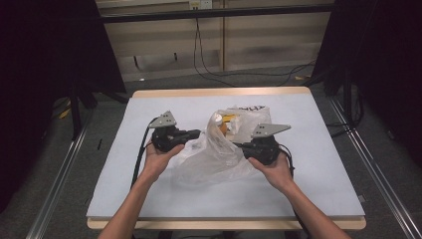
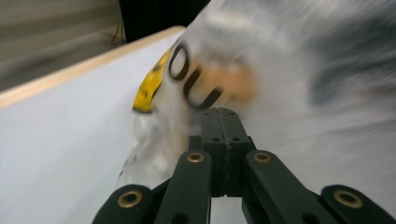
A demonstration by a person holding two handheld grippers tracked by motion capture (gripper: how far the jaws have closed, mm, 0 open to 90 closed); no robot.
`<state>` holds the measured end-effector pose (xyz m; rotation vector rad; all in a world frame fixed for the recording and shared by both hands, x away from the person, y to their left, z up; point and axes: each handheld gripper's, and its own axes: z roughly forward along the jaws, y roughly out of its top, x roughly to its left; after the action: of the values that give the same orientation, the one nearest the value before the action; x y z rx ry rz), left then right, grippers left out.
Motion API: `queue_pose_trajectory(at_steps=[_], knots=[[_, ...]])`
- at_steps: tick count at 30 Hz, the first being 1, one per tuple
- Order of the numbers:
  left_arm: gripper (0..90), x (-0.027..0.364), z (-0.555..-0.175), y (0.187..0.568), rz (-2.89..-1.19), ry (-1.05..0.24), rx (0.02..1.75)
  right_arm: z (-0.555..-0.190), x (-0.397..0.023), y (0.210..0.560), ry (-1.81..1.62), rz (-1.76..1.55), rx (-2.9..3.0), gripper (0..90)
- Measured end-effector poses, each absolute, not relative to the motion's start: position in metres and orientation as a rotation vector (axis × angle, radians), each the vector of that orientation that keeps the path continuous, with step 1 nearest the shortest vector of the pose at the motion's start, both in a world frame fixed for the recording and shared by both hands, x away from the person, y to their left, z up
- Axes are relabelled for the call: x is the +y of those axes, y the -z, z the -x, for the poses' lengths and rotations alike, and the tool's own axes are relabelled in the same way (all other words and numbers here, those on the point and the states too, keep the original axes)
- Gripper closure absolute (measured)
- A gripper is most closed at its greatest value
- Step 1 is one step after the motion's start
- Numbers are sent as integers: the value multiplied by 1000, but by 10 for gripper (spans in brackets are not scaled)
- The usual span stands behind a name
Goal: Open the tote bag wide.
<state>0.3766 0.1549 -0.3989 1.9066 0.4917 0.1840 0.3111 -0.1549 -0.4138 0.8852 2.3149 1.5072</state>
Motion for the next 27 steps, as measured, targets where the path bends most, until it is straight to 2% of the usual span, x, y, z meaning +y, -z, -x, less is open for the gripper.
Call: queue_pose_trajectory(at_steps=[9,16,21,27], knots=[[900,145,-361,350,-1810,-197,388,-299,-186,374,-1573,-870,2204,900],[900,102,-350,321,-1838,-172,243,-310,-192,343,-1616,-848,2138,900],[900,72,-340,330,-1929,-146,164,-332,-185,339,-1625,-870,2130,900],[900,76,-343,364,-2016,-91,211,-349,-177,354,-1584,-879,2181,900]])
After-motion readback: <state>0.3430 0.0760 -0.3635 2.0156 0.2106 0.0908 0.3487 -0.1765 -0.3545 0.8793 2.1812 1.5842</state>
